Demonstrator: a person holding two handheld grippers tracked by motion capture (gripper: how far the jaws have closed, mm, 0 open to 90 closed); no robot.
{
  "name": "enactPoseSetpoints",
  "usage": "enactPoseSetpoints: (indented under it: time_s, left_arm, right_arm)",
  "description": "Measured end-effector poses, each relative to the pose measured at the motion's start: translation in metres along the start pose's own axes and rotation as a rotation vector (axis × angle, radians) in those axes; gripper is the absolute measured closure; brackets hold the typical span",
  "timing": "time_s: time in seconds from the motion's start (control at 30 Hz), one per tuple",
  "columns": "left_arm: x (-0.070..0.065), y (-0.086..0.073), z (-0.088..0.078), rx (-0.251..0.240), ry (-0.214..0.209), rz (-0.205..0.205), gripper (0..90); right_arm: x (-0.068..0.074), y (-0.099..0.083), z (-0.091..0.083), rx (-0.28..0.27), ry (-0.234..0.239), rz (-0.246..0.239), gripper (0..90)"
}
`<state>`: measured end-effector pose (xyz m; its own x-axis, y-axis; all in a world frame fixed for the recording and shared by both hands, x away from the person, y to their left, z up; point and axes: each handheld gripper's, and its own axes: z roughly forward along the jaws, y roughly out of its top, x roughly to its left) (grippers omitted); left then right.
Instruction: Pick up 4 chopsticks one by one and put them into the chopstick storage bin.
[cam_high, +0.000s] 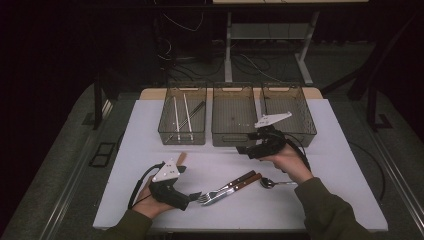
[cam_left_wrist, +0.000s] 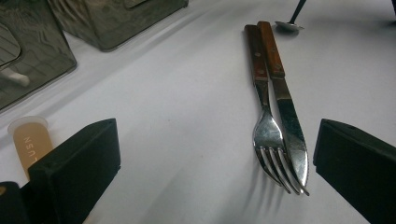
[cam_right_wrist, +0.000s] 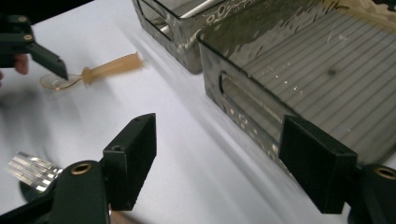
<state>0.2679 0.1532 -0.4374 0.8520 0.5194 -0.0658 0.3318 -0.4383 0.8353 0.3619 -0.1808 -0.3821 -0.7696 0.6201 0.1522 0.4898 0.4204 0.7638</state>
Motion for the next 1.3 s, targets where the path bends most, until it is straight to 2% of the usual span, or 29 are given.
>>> enactPoseSetpoints:
  time_s: [0.13,0.43,0.6,0.67,0.87,1.13,1.3]
  left_arm:
    - [0.0,0.0,0.0,-0.001,0.0,0.001,0.0]
    - [0.001,0.0,-0.001,-0.005,0.0,-0.001,0.0]
    - [0.001,0.0,-0.001,-0.004,0.005,-0.004,0.0]
    - [0.001,0.0,-0.002,-0.006,0.006,-0.008,0.0]
    - [0.001,0.001,-0.002,-0.005,0.007,-0.006,0.0]
    - [0.0,0.001,-0.003,-0.011,0.011,-0.005,0.0]
    - [0.001,0.002,-0.003,-0.007,0.017,-0.002,0.0]
  right_arm:
    - [-0.002,-0.015,-0.007,0.007,0.001,-0.004,28.2]
    - [-0.009,-0.045,-0.028,-0.024,0.005,0.044,28.2]
    - [-0.005,-0.062,-0.035,-0.036,-0.049,0.046,23.0]
    - [-0.002,-0.069,-0.037,-0.051,-0.058,0.047,19.9]
    - [0.004,-0.092,-0.048,-0.066,-0.083,0.037,18.9]
    - [0.005,-0.123,-0.061,-0.072,-0.089,0.035,18.8]
    - [0.005,-0.135,-0.068,-0.076,-0.099,0.033,18.8]
